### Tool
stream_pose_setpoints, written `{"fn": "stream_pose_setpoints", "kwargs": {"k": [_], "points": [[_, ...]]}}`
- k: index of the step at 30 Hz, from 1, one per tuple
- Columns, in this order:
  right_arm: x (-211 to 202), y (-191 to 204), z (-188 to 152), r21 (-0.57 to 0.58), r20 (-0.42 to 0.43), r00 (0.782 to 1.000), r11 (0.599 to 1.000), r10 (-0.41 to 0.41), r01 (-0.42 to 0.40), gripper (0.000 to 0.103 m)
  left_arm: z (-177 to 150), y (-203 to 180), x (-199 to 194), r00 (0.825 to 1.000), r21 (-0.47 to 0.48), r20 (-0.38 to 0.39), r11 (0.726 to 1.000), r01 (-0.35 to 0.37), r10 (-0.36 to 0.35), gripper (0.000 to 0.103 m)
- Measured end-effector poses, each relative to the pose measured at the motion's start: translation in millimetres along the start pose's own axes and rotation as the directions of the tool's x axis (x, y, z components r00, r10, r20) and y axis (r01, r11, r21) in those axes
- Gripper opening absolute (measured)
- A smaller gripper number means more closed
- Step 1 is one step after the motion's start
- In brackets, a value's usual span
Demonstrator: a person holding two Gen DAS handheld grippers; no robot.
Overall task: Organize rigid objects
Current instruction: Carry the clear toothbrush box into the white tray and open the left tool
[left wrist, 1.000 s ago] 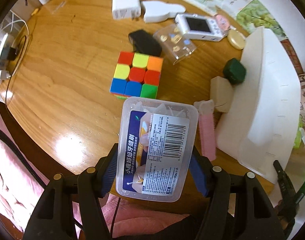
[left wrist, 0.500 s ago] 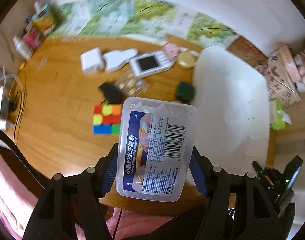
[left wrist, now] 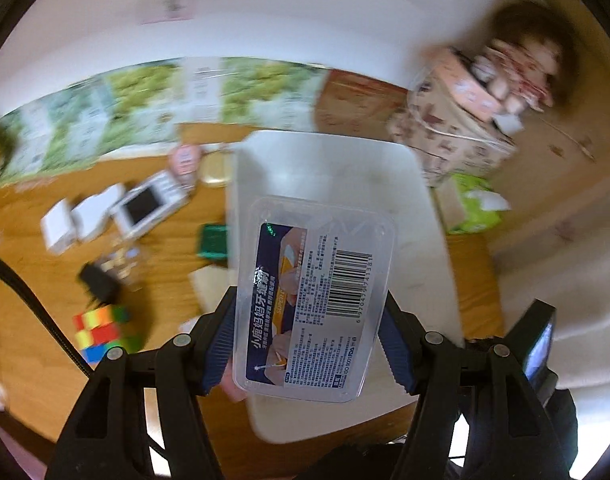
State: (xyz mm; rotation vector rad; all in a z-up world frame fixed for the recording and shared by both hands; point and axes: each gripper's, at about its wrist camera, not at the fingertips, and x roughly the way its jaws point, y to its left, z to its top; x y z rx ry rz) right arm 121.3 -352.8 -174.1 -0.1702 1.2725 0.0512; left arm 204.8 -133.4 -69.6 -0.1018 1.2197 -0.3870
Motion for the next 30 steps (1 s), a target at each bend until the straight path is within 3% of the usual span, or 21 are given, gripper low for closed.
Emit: {"fn": "stream_pose_setpoints", "kwargs": {"k": [7, 14, 23, 30], "points": [[5.4, -1.2, -1.2, 0.069, -0.018, 1.0, 0.998, 0.007, -0.005, 0.006, -5.6, -32.8, 34.0, 0.992, 0.116, -0.054, 0.986, 0.118, -0.113, 0.068], [6.0, -4.2, -5.5, 0.136, -0.021, 0.999, 0.99, 0.038, -0.034, 0.006, -19.8, -48.0, 70.3, 0.962, 0.132, -0.176, 0.963, 0.235, -0.21, 0.068], [8.7, -6.4, -8.9, 0.18, -0.024, 0.998, 0.982, 0.063, -0.058, 0.008, -31.0, -58.2, 94.2, 0.94, 0.138, -0.272, 0.958, 0.252, -0.208, 0.069], [10.1, -9.3, -8.1, 0.186, -0.031, 0.997, 0.98, 0.077, -0.07, 0.008, -29.3, -57.0, 89.2, 0.943, 0.132, -0.252, 0.957, 0.257, -0.219, 0.08]]}}
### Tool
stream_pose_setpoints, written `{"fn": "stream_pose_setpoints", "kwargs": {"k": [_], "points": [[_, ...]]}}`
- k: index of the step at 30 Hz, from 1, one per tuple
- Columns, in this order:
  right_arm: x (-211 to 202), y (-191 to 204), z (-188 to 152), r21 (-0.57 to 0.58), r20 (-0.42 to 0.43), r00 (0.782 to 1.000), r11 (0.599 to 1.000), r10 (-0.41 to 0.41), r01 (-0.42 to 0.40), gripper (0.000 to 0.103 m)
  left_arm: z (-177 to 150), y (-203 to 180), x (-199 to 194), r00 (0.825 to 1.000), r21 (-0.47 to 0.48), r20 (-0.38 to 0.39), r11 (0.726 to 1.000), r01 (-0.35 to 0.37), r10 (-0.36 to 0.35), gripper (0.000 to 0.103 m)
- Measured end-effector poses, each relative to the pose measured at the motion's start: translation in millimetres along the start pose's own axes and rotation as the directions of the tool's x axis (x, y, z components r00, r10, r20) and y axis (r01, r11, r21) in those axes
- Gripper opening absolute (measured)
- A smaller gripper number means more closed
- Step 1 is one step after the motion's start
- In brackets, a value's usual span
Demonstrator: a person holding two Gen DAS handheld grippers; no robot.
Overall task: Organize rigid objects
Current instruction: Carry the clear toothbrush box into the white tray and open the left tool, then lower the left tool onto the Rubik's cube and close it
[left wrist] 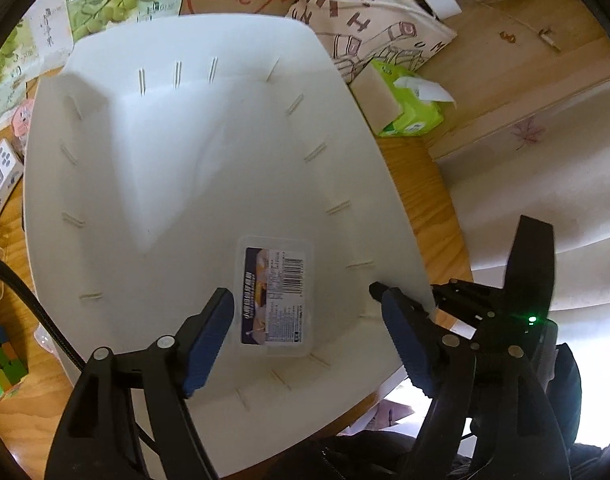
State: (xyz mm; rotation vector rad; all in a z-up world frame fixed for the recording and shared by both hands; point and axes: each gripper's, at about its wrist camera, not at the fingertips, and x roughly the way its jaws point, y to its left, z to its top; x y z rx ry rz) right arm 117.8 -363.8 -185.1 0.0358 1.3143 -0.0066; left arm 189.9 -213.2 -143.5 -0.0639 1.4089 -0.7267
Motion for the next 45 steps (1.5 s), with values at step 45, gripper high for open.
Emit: {"fn": "stream_pose_setpoints", "kwargs": {"k": [45], "points": [[26.2, 2.3, 69.0, -0.007, -0.035, 0.999, 0.999, -0.032, 0.032, 0.011, -67.1, 208.7, -116.2, 0.881, -0.554, 0.003, 0.734, -0.392, 0.473, 0.079]]}}
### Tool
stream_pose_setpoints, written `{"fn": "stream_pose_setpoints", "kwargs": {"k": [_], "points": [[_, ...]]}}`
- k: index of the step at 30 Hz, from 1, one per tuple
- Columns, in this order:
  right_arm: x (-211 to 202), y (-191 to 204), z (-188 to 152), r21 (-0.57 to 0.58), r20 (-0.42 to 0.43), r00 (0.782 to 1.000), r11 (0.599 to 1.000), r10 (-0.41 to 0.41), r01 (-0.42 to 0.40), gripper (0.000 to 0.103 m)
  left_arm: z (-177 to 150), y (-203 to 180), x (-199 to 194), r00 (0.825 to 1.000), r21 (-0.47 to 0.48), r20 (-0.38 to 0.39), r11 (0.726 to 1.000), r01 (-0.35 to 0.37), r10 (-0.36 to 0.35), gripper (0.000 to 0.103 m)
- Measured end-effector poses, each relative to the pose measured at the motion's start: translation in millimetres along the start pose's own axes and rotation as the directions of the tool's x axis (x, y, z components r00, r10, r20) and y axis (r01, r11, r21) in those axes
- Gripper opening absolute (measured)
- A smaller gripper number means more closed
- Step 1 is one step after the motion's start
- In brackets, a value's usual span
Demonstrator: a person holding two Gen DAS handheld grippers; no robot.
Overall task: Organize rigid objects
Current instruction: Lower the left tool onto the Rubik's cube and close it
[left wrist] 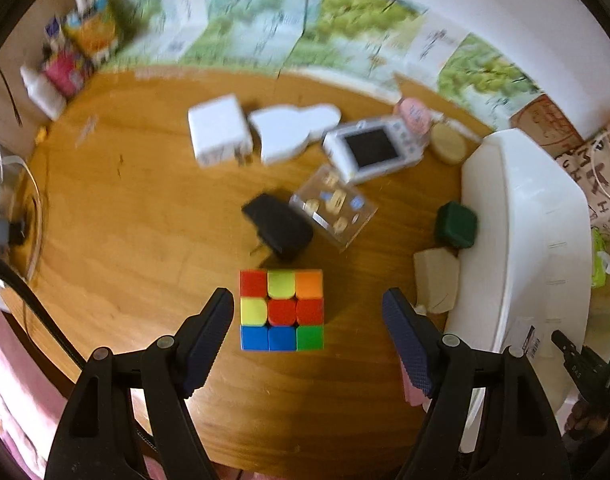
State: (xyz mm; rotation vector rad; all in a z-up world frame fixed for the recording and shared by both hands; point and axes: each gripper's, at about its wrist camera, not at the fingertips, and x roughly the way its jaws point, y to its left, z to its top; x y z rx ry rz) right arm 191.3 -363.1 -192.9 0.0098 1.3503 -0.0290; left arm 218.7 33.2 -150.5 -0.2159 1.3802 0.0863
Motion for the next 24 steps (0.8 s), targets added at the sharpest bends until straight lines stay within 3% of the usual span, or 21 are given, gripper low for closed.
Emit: {"fn": "stream_pose_setpoints", "kwargs": {"k": [14, 21, 24], "points": [[21.0, -7.2, 27.2, 0.058, -0.044, 0.999, 0.998, 0.014, -0.012, 0.011, -3.2, 22.0, 42.1, 0.987, -0.139, -0.162, 0.99, -0.012, -0.011, 0.079], [24.5, -13.6, 27.5, 0.066, -0.055, 0.998, 0.998, 0.017, -0.013, 0.011, -1.5, 24.9, 51.6, 0.98, -0.167, -0.2, 0.986, -0.02, -0.014, 0.07], [24.7, -14.7, 27.5, 0.07, -0.052, 0.998, 0.997, 0.017, -0.013, 0.011, -2.5, 28.3, 57.3, 0.972, -0.206, -0.23, 0.978, 0.004, -0.052, 0.065]]}}
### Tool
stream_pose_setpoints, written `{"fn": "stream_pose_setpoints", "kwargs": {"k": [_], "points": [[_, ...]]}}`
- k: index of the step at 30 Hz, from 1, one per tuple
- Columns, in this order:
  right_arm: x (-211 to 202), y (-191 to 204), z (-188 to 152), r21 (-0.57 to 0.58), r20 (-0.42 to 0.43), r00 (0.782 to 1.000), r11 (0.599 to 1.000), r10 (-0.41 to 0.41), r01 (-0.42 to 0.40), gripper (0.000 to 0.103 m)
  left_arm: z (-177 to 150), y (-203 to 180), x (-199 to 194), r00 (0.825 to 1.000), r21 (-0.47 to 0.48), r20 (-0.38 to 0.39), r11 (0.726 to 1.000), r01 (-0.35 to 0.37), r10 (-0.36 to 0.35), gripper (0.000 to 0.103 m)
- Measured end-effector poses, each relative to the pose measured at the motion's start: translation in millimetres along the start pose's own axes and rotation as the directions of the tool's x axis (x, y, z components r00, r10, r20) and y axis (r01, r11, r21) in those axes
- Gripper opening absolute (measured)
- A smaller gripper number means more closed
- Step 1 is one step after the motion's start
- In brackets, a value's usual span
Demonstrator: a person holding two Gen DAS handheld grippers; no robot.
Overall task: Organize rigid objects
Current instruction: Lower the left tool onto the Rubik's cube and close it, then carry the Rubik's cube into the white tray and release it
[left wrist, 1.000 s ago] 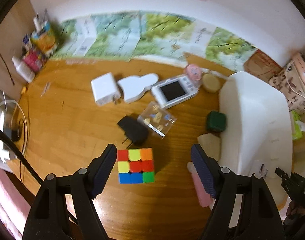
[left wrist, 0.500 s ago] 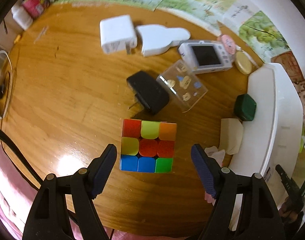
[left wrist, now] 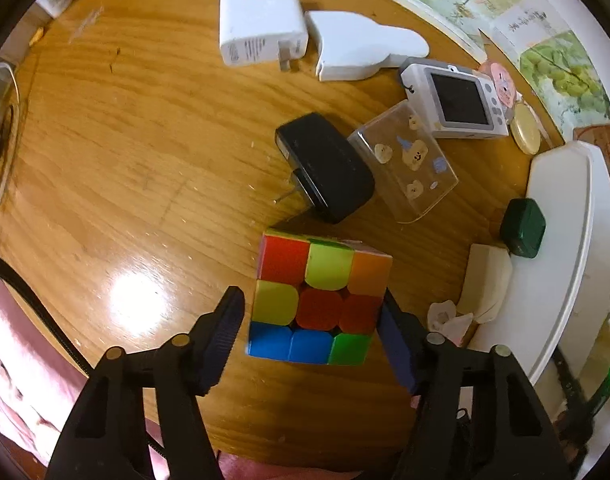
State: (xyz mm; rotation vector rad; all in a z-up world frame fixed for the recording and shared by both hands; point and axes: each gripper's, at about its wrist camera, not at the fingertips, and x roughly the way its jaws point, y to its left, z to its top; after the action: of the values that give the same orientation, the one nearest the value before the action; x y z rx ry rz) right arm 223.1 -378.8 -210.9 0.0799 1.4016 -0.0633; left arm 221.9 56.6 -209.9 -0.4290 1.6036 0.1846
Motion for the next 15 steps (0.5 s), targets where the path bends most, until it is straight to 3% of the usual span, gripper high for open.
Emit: {"fn": "stream_pose_setpoints", "kwargs": {"k": [8, 15], "points": [[1.7, -3.0, -4.3, 0.009, 0.002, 1.0, 1.0, 0.007, -0.007, 0.011, 2.8, -3.9, 1.8, 1.0, 0.011, -0.005, 1.0, -0.017, 0.017, 0.064], [0.6, -5.3, -5.7, 0.011, 0.002, 1.0, 1.0, 0.009, -0.009, 0.011, -3.5, -12.1, -18.6, 0.999, 0.068, 0.045, 0.998, -0.003, 0.0, 0.064]]}}
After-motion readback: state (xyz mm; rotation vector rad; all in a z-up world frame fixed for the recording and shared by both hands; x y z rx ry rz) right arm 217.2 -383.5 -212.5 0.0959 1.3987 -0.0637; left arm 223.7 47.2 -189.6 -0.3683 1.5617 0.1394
